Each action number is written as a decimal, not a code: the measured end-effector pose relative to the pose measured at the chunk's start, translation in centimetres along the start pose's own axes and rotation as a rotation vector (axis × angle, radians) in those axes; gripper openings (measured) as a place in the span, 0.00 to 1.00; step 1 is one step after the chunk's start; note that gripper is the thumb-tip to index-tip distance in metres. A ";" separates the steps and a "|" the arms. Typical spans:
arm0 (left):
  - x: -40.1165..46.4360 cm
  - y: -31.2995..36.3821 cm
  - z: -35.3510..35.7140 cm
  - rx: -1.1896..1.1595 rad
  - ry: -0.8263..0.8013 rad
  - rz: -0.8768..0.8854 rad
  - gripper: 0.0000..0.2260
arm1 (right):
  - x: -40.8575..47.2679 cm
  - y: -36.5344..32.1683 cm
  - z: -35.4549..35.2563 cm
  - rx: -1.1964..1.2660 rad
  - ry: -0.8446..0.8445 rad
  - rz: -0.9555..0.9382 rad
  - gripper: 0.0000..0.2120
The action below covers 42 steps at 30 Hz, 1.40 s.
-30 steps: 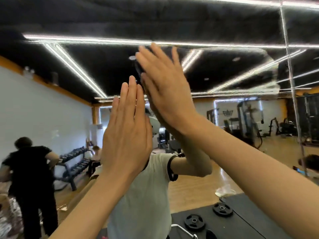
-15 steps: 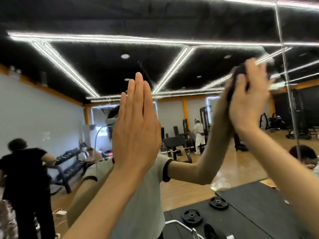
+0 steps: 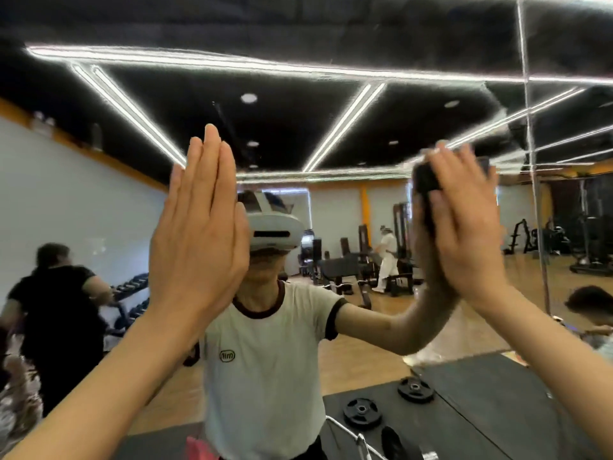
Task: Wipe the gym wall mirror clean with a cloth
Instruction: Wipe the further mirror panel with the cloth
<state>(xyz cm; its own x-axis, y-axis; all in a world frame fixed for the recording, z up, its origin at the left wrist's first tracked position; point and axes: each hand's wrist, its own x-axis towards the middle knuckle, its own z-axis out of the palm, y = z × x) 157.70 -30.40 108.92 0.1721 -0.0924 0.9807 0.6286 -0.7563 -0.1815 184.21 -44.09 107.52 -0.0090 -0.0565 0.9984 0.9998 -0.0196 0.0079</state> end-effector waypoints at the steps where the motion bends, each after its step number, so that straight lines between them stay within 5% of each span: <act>1: 0.0 0.0 -0.1 -0.009 -0.001 0.001 0.27 | -0.3 1.8 -1.0 0.006 0.034 0.071 0.21; 5: 0.1 1.3 -0.3 -0.130 0.008 -0.045 0.26 | -0.1 4.1 -1.7 0.065 0.227 0.417 0.20; 7: 0.3 3.8 0.2 -0.144 0.009 -0.029 0.26 | 0.2 2.1 -0.4 0.112 0.235 0.430 0.18; 11: 1.0 9.9 3.3 -0.184 -0.004 0.080 0.27 | -1.0 -2.0 1.4 0.158 0.012 0.007 0.23; 15: 1.2 12.8 5.7 -0.176 0.010 0.065 0.27 | -0.7 2.9 -0.7 0.070 -0.147 -0.303 0.21; 19: 1.2 13.1 6.5 -0.074 0.017 0.054 0.28 | -0.5 9.0 -3.9 0.073 -0.002 0.031 0.22; 23: 1.4 13.3 6.3 -0.024 -0.015 0.042 0.27 | 0.3 6.8 -2.7 0.141 0.131 0.248 0.22; 29: 1.4 13.4 6.3 -0.010 -0.012 0.045 0.27 | 2.6 1.2 0.9 0.049 -0.067 -0.380 0.22; 31: 1.4 13.4 6.3 -0.017 -0.014 0.039 0.27 | 4.1 3.4 -0.3 0.021 -0.101 -0.436 0.21; 38: 1.5 13.3 6.5 0.018 -0.018 0.056 0.27 | 7.2 9.6 -3.0 0.083 0.168 0.163 0.18; 42: 1.5 13.4 6.5 0.014 -0.010 0.061 0.26 | 8.6 2.0 1.1 0.121 0.132 -0.061 0.17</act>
<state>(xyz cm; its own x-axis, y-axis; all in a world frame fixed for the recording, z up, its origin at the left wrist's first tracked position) 171.31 -36.46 107.51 0.2177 -0.1314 0.9671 0.6275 -0.7401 -0.2418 186.11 -43.56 116.19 -0.0643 -0.1898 0.9797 0.9922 0.0928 0.0831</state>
